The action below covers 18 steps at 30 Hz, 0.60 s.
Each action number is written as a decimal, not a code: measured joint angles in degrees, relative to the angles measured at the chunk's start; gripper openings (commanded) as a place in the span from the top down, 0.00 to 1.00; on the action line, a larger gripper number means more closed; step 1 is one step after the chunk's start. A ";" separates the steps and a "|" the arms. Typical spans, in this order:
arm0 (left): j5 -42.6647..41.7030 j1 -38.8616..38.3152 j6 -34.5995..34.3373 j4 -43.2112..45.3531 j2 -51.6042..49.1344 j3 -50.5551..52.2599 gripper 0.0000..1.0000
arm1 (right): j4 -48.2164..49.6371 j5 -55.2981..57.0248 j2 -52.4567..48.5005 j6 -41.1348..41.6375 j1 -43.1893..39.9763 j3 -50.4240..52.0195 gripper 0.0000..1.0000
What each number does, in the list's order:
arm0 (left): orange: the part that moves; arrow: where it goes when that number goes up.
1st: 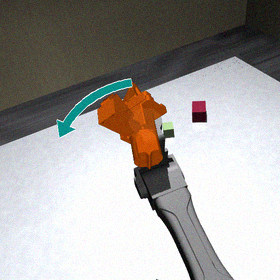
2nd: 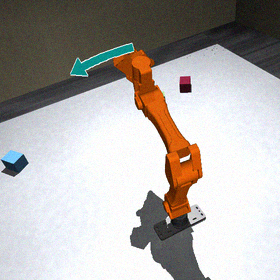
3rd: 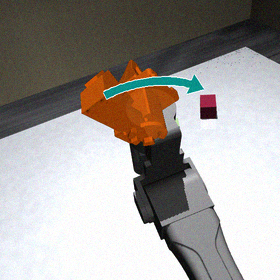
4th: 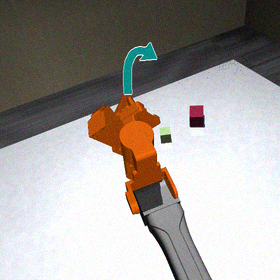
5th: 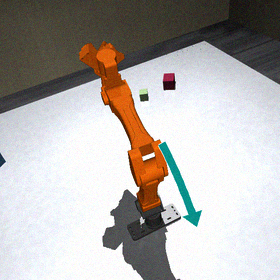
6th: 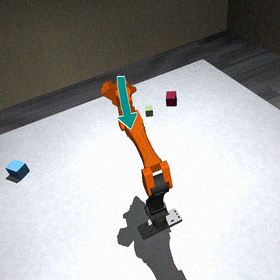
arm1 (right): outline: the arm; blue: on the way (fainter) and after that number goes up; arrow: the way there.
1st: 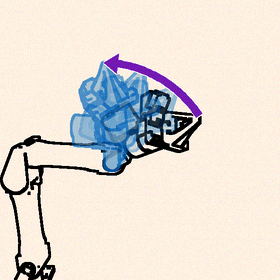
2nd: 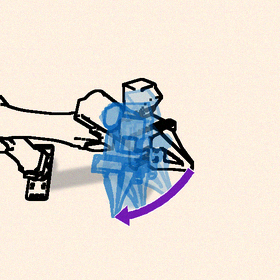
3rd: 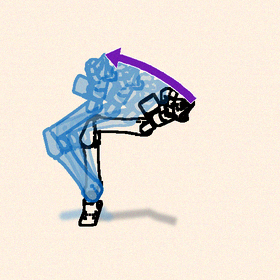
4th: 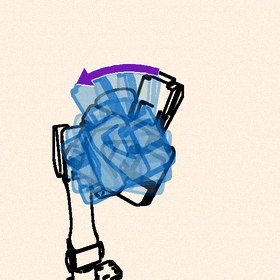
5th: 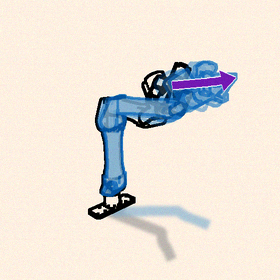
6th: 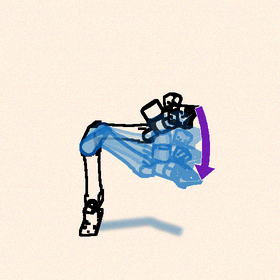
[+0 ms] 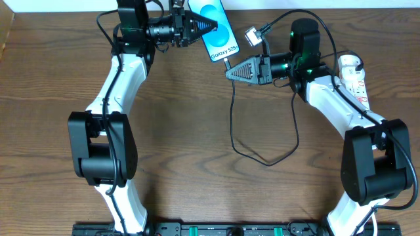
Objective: Plug charger to phone and switch on socket
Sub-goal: 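Push the USB-C plug up into the phone's port with the right gripper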
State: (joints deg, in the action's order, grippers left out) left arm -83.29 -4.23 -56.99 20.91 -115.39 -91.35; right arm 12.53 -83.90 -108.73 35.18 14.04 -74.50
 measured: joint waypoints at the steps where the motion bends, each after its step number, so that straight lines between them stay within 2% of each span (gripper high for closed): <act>1: 0.00 0.00 0.00 0.00 0.00 0.00 0.93 | 0.00 0.00 0.00 0.02 0.00 0.02 0.99; 18: 0.07 -0.02 0.00 0.11 0.00 0.00 0.93 | -0.02 -0.09 0.00 0.04 -0.85 0.00 0.99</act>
State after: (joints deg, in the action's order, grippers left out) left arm -83.22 -4.25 -56.99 21.02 -115.39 -91.35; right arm 12.51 -83.99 -108.73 35.22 13.19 -74.50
